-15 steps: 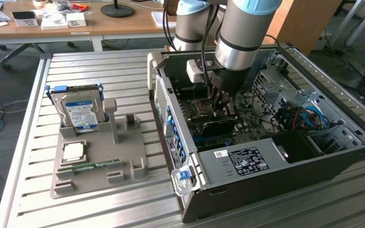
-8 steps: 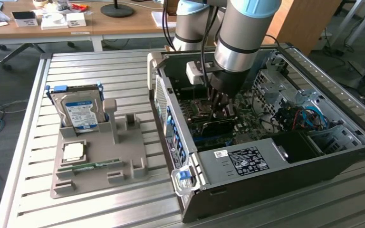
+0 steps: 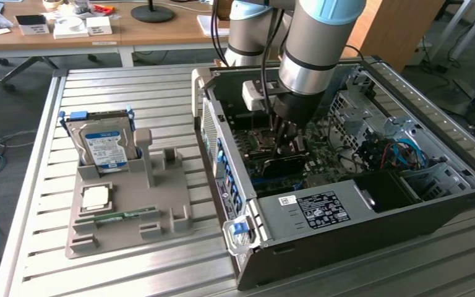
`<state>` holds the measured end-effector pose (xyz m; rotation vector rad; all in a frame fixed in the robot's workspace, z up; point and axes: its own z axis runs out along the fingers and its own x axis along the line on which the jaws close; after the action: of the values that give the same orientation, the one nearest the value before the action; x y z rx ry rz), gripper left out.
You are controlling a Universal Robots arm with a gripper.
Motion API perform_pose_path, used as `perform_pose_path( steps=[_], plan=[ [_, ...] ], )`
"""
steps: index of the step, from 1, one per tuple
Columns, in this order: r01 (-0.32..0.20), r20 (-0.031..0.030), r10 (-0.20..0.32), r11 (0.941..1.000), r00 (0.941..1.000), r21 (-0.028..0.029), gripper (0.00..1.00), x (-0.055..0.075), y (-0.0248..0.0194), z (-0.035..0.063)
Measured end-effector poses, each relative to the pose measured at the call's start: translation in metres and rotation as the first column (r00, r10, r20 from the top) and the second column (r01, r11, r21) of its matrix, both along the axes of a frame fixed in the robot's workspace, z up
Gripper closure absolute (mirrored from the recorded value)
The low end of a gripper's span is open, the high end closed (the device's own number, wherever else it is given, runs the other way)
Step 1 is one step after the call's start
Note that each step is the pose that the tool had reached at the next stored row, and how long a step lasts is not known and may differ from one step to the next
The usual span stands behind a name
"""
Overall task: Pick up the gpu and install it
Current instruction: 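Press down on the gpu until it lock into place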
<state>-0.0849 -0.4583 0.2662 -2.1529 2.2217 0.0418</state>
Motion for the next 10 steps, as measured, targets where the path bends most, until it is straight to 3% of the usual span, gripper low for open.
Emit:
perform_pose_path(
  steps=[10],
  plan=[
    [0.0,0.0,0.0,1.0,1.0,-0.0001,0.89,-0.0001,-0.0003,-0.0016]
  ],
)
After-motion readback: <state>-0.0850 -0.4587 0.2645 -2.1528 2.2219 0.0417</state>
